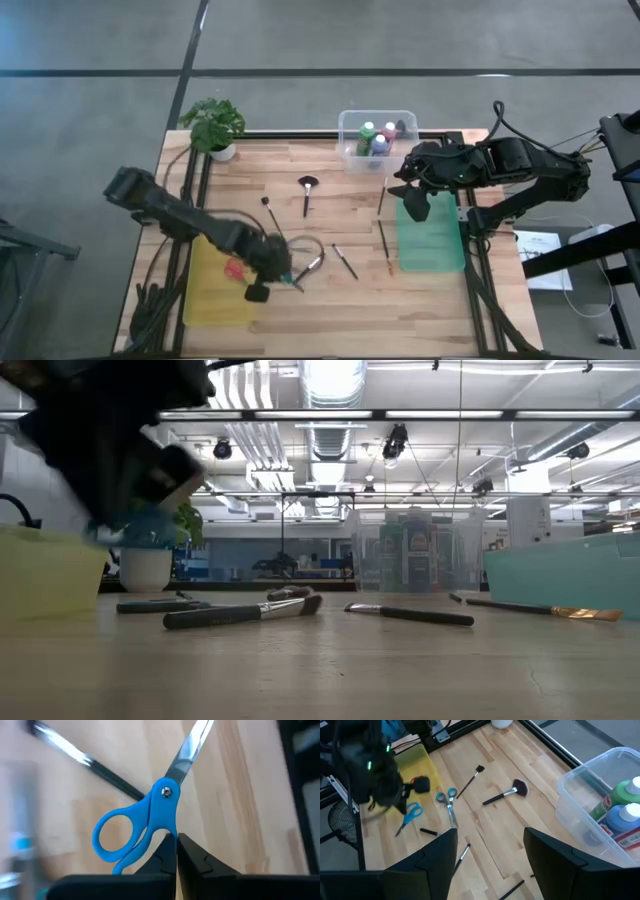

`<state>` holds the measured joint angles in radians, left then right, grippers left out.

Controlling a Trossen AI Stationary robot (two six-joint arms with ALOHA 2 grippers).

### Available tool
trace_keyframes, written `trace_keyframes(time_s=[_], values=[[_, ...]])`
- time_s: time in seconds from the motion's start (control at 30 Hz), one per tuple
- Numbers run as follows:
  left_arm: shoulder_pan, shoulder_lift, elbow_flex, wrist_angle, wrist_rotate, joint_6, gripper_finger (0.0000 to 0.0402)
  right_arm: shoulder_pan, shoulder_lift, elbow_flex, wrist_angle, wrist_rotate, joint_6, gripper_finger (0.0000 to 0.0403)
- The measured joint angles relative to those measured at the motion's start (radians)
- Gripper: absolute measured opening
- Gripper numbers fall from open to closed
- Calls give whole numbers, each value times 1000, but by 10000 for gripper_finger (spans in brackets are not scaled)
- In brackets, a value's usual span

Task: Pick & Place Paint Supplies
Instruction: Put the blue scissors into the yellow bin

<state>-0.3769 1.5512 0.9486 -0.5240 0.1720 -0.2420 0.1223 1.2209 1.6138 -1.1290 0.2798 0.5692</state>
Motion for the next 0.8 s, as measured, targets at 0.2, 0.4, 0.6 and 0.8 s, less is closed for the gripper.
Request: trace_keyframes(time_s=[0.2, 0.4, 0.6, 0.8], values=[[135, -196, 54, -86, -87, -27, 1, 0, 0, 0, 1, 0, -18, 228], [192, -344, 69, -268, -134, -108, 1, 0, 0, 0, 3, 0, -26, 228], [46, -431, -10, -390, -157, -351, 0, 0, 0, 0, 3, 6, -31, 228], [-252, -500, -139, -376, -158, -740, 0, 0, 0, 0, 3, 10, -31, 228]])
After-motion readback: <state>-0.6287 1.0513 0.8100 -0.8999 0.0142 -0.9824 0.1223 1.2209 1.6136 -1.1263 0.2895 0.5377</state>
